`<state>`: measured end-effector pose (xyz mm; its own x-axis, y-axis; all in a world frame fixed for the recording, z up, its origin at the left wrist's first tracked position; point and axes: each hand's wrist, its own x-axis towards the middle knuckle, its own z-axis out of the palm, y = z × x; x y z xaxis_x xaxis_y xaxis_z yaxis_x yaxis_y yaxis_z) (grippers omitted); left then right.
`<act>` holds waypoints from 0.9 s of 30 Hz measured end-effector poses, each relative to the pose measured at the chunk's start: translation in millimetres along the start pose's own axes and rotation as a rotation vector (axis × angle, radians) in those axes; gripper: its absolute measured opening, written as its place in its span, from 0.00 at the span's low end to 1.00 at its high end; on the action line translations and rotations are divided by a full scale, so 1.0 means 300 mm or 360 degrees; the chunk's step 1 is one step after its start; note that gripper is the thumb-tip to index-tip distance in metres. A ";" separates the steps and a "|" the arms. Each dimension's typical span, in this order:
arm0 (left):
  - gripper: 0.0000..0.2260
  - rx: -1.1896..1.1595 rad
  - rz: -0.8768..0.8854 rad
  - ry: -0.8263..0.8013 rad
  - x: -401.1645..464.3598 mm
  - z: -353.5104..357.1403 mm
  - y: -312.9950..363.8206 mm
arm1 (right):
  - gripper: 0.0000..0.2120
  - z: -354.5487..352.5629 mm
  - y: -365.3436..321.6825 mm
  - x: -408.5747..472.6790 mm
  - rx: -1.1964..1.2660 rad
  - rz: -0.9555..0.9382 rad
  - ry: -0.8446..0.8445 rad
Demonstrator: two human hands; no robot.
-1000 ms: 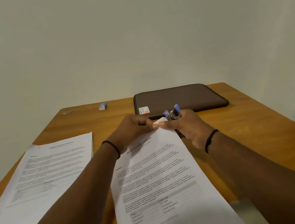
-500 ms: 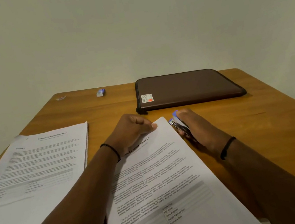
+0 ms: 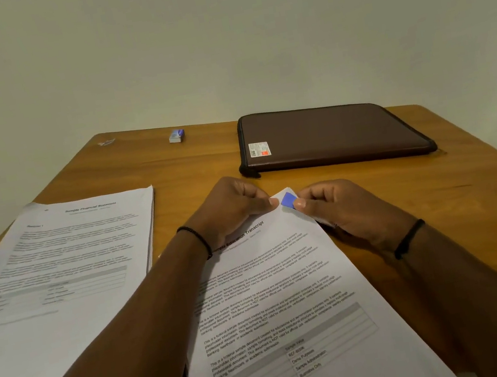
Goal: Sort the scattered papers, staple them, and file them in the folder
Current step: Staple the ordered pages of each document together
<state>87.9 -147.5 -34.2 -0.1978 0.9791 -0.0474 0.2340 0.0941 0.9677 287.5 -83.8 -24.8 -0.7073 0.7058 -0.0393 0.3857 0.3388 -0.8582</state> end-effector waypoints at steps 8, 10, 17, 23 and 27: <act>0.08 0.0236 0.0099 0.0047 0.010 0.003 -0.011 | 0.16 -0.008 -0.016 0.030 -0.0289 0.0002 -0.0039; 0.09 0.0267 0.0095 0.0048 0.011 0.007 -0.010 | 0.16 -0.010 -0.005 0.037 -0.0349 -0.0023 -0.0027; 0.26 0.0277 0.0097 -0.0159 -0.006 0.004 0.020 | 0.16 0.018 0.016 0.048 -0.0347 -0.0109 0.0004; 0.14 0.0362 0.0175 -0.0078 0.008 0.006 -0.007 | 0.18 0.051 0.032 0.064 -0.0539 -0.0163 0.0183; 0.15 0.0312 0.0160 -0.0023 0.007 0.010 -0.018 | 0.18 0.077 0.032 0.060 -0.0609 -0.0163 0.0227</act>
<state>88.9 -145.4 -40.4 -0.1510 0.9876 0.0421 0.4329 0.0278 0.9010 264.9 -82.1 -45.5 -0.6748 0.7264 0.1303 0.5291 0.5992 -0.6009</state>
